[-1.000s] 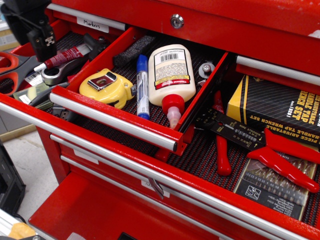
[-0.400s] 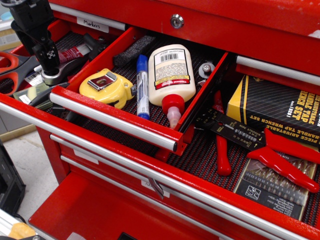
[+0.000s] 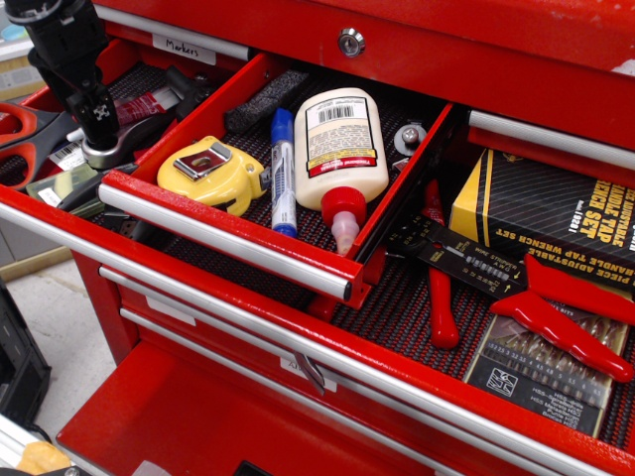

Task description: Pick up glue and put into drawer

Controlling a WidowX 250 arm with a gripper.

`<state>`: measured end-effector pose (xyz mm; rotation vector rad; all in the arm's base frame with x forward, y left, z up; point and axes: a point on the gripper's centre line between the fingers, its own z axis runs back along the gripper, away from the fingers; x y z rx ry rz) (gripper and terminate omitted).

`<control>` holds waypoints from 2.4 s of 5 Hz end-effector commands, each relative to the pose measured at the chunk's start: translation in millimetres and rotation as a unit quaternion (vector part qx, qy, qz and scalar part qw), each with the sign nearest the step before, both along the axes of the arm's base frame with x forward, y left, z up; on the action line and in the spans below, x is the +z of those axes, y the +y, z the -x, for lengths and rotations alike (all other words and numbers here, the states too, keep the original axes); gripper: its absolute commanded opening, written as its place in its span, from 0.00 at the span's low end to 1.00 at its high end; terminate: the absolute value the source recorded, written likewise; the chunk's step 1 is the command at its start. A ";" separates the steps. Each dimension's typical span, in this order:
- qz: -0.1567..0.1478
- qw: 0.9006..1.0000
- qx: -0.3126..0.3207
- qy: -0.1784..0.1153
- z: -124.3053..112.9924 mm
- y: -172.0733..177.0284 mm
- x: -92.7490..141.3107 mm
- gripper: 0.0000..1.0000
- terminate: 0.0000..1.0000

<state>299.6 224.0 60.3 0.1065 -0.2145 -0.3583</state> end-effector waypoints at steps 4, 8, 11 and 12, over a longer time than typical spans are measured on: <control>-0.046 0.999 -0.015 -0.001 -15.3 -47.3 65.9 0.00 0.00; -0.013 0.996 0.087 0.011 14.6 -205.6 92.4 0.00 0.00; -0.024 0.993 0.105 -0.039 9.4 -227.7 73.3 1.00 0.00; -0.024 0.993 0.105 -0.039 9.4 -227.7 73.3 1.00 1.00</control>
